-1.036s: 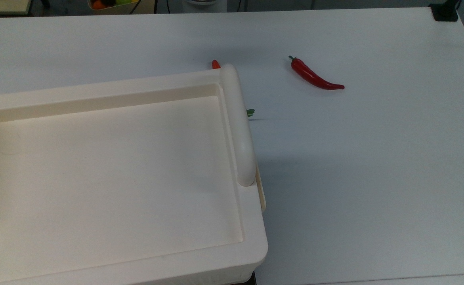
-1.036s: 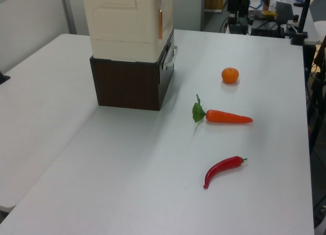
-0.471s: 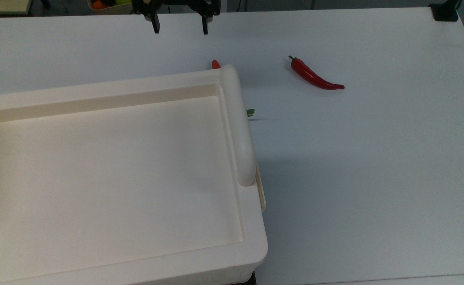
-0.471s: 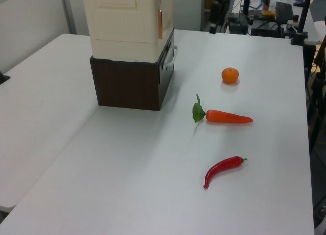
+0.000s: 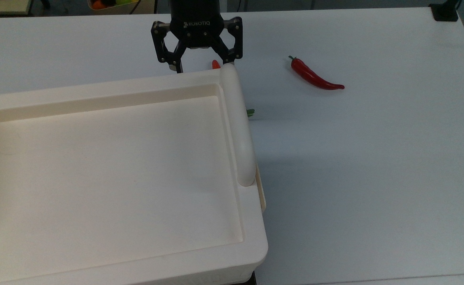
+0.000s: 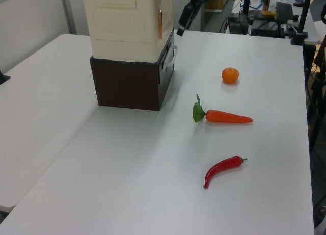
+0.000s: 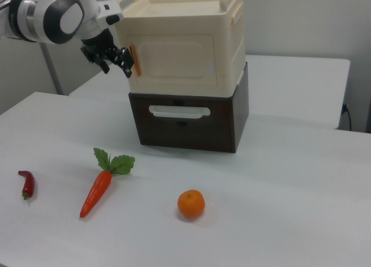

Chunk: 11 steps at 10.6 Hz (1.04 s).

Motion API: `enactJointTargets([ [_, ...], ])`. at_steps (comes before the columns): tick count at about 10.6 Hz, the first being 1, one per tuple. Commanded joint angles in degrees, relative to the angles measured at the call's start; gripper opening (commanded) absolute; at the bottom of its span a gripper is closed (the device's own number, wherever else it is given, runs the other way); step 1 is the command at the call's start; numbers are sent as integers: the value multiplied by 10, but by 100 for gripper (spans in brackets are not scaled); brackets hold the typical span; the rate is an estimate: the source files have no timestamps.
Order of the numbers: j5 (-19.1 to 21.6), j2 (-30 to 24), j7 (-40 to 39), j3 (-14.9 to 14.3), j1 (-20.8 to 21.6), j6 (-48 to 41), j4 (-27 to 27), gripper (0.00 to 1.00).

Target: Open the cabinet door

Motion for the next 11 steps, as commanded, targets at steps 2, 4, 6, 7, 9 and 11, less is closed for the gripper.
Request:
enactJointTargets([
  [2,6,49,-8,-17,27,104,40,78],
  [4,4,62,-8,-30,29,131,43,70],
  [6,4,69,-8,-42,29,157,43,65],
  [7,4,70,-8,-46,29,168,43,59],
  [9,4,70,-8,-46,29,177,43,29],
  [11,4,70,-2,-46,29,177,43,8],
])
